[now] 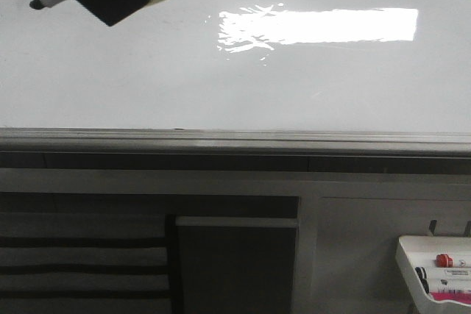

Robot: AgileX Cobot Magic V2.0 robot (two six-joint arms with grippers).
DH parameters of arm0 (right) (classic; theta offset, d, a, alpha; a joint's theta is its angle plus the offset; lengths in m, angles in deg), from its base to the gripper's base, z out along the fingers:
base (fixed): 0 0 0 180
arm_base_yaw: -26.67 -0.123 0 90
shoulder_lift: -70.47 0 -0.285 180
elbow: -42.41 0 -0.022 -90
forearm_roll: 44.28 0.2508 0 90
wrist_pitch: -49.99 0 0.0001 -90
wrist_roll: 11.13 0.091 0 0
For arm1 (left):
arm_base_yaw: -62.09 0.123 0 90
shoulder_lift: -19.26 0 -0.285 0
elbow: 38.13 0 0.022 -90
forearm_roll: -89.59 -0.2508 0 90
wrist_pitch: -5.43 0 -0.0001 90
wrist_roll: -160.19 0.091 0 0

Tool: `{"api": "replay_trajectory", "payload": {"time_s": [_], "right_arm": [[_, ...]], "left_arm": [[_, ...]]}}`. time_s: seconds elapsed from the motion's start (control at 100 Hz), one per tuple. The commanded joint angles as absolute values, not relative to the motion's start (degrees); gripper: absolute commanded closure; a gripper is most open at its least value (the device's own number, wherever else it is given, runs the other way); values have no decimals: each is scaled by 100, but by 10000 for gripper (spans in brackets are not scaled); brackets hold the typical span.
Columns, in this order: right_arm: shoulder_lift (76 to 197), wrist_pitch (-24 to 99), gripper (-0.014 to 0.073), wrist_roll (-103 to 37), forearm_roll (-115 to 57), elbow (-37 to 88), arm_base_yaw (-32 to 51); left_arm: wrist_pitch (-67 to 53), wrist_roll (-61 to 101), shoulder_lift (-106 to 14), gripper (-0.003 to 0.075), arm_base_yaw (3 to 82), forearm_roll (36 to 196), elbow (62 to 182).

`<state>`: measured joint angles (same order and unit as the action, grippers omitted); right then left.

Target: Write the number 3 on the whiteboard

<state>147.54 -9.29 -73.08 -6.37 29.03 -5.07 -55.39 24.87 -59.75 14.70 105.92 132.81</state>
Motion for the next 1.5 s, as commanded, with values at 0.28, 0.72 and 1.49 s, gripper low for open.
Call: {"api": "replay_trajectory", "payload": {"time_s": [0.28, 0.72, 1.49], "right_arm": [[14832, 67, 283, -7460, -382, 3094, -1023], [14832, -31, 587, -7460, -240, 3094, -1023], [14832, 4, 628, -7460, -240, 3094, -1023]], "left_arm": [[-5336, 2547, -5865, 739, 1417, 10784, 13481], [-5336, 2547, -5865, 739, 1417, 10774, 13481], [-5099, 2526, -5865, 615, 1417, 10536, 13481]]}}
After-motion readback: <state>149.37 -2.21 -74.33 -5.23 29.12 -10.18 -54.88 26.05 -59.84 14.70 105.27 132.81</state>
